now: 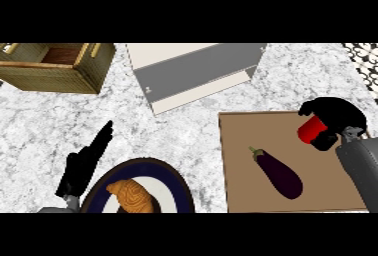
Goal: Pick the can from the tray and place it in the tiered shelf
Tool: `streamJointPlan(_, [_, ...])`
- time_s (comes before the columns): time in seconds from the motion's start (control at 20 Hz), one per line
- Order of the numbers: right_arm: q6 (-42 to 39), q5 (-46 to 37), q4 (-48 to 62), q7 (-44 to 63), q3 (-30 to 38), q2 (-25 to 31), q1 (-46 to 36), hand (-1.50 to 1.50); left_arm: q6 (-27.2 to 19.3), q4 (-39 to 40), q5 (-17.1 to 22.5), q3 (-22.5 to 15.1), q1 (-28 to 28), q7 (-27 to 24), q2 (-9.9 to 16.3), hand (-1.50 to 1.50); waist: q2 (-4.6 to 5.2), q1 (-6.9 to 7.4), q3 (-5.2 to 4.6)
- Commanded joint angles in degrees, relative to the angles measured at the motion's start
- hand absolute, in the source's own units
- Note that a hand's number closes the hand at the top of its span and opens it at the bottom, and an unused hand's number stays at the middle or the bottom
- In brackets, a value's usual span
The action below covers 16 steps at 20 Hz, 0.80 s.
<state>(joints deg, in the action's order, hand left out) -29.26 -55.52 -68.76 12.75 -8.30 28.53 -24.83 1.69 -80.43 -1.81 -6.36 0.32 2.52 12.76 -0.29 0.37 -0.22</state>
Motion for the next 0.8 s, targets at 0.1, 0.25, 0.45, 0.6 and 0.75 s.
streamJointPlan(0.1, [4.6, -1.6, 7.3, -7.8, 0.5, -1.7, -1.5, 1.50, 2.1, -0.6, 0.0, 1.0, 0.0, 1.3, 0.2, 0.00, 0.37, 0.11, 0.24])
streamJointPlan(0.25, [5.6, -3.5, 1.1, -3.4, -0.7, -5.1, 1.6, 1.50, -0.6, 0.9, -2.2, 0.0, -0.4, 0.9, -3.0, 0.00, 0.30, -0.22, 0.22])
streamJointPlan(0.45, [12.8, -6.5, 7.0, -8.4, 1.7, -2.7, -0.2, 1.50, 0.8, -0.1, -1.3, 1.1, -2.8, 3.7, -2.7, 0.00, 0.37, 0.00, 0.24])
streamJointPlan(0.6, [9.7, -5.8, 2.1, -6.0, 3.8, -2.8, -1.7, 1.50, 4.5, -1.4, 0.3, 3.7, -0.9, 2.9, 0.8, 0.00, 0.27, -0.05, 0.23])
streamJointPlan(0.75, [6.8, -3.8, -11.2, 0.1, 3.2, -7.2, 5.2, 1.50, 3.3, 2.5, -1.3, 3.8, -0.2, -1.8, -0.3, 0.00, 0.13, -0.74, 0.19])
